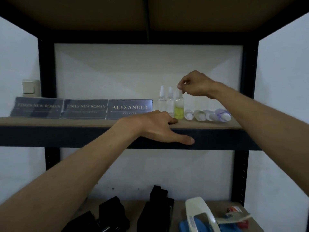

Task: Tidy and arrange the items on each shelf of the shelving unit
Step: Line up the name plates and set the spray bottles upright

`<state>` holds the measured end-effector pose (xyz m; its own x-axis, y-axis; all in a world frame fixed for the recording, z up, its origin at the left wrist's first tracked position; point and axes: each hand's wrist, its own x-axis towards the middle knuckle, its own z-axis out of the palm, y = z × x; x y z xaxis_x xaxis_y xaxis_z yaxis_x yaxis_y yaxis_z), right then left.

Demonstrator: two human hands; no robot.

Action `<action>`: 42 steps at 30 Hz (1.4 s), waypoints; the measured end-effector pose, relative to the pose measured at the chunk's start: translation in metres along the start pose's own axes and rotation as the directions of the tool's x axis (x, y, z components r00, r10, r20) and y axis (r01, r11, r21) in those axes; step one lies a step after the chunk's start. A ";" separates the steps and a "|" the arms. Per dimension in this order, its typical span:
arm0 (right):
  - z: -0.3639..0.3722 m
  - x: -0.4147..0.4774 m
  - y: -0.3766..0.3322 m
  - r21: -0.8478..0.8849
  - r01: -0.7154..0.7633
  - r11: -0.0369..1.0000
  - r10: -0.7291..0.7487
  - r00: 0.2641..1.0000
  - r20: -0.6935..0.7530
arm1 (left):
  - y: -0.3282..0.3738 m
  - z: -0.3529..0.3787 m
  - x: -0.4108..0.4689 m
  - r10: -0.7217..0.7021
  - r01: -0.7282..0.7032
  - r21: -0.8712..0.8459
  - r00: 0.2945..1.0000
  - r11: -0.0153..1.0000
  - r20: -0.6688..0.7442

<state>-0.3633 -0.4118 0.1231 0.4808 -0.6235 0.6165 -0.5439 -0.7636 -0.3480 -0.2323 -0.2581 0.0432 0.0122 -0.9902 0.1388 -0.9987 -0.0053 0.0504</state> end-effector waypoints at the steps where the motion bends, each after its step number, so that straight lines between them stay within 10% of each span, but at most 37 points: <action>1: 0.003 0.004 0.001 -0.001 -0.025 1.000 0.025 0.999 -0.024 | 0.000 0.000 0.000 0.000 0.000 -0.002 1.000 1.000 -0.001; 14: -0.003 -0.004 0.013 -0.027 -0.191 0.981 0.193 0.979 0.071 | -0.002 0.002 0.001 0.031 -0.031 -0.051 0.999 0.998 -0.012; 22: -0.012 -0.037 0.005 -0.307 0.021 0.951 0.140 0.859 0.493 | 0.008 -0.005 0.003 0.133 -0.133 -0.003 0.990 0.991 -0.049; 31: -0.021 -0.031 0.009 -0.363 0.079 0.928 0.016 0.968 0.250 | 0.021 -0.001 0.016 0.132 -0.134 -0.052 0.990 0.990 -0.044; 37: -0.032 -0.009 0.011 -0.136 -0.043 0.990 0.029 0.994 -0.105 | 0.021 -0.001 0.015 0.114 -0.115 -0.063 0.993 0.991 -0.028; 42: -0.022 0.001 0.013 -0.029 -0.122 0.992 0.118 0.986 -0.121 | 0.022 -0.002 0.013 0.101 -0.102 -0.060 0.995 0.993 -0.020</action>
<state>-0.3852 -0.4181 0.1347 0.3267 -0.6845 0.6518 -0.6182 -0.6764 -0.4005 -0.2541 -0.2711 0.0479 -0.0873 -0.9828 0.1627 -0.9900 0.1038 0.0957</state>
